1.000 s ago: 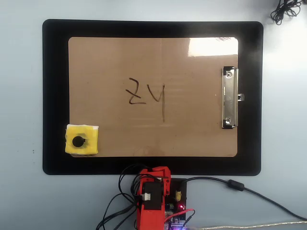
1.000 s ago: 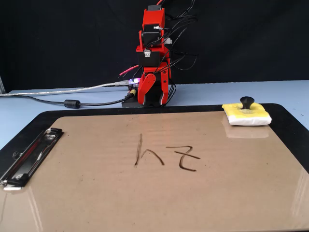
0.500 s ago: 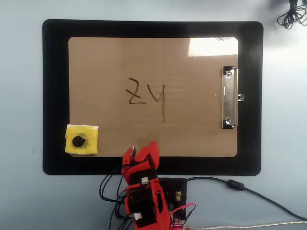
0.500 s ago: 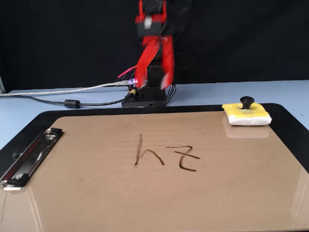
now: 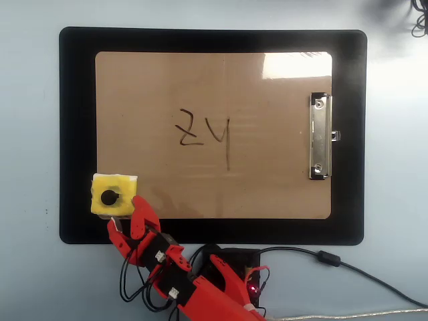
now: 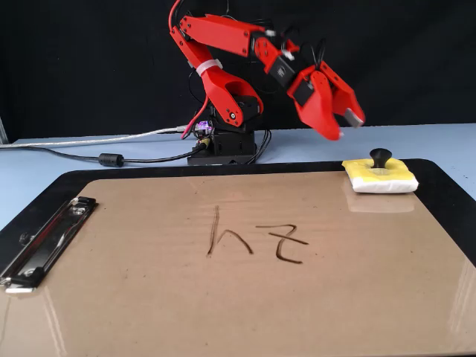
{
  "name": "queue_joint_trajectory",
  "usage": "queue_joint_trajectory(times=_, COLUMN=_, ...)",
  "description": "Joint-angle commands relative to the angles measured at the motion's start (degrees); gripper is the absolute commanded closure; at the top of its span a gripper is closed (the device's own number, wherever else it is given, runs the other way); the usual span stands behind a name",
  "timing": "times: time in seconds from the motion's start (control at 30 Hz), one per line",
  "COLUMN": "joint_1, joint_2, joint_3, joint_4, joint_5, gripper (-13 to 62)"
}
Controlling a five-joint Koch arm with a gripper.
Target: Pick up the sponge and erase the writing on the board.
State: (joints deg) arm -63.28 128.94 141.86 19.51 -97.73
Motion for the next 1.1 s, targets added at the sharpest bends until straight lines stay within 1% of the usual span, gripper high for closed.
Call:
queue_joint_trajectory(times=0.0, joint_1=-1.8, joint_2=-3.1, joint_3=-0.2, joint_4=-16.4, joint_5=1.1, gripper=15.7)
queue_joint_trajectory(times=0.2, joint_1=-1.7, joint_2=-17.5, joint_3=-2.8, joint_4=-22.9, joint_5=2.8, gripper=15.6)
queue_joint_trajectory(times=0.47, joint_1=-1.7, joint_2=-29.4, joint_3=-5.6, joint_4=-30.5, joint_5=2.9, gripper=15.4)
queue_joint_trajectory(times=0.63, joint_1=-1.4, joint_2=-32.0, joint_3=-5.5, joint_4=-34.5, joint_5=3.0, gripper=16.4)
queue_joint_trajectory(times=0.67, joint_1=-1.4, joint_2=-32.1, joint_3=-5.6, joint_4=-34.6, joint_5=3.0, gripper=17.8)
queue_joint_trajectory(times=0.73, joint_1=-0.9, joint_2=-32.1, joint_3=-5.4, joint_4=-34.6, joint_5=3.8, gripper=24.4)
queue_joint_trajectory(times=0.83, joint_1=1.1, joint_2=-32.0, joint_3=-3.0, joint_4=-35.1, joint_5=7.1, gripper=39.1)
queue_joint_trajectory(times=0.93, joint_1=2.2, joint_2=-31.2, joint_3=-0.8, joint_4=-36.2, joint_5=7.8, gripper=47.3)
queue_joint_trajectory(times=1.0, joint_1=3.3, joint_2=-30.6, joint_3=0.2, joint_4=-37.6, joint_5=7.8, gripper=56.4)
queue_joint_trajectory(times=1.07, joint_1=4.5, joint_2=-30.6, joint_3=0.3, joint_4=-38.0, joint_5=7.8, gripper=57.3)
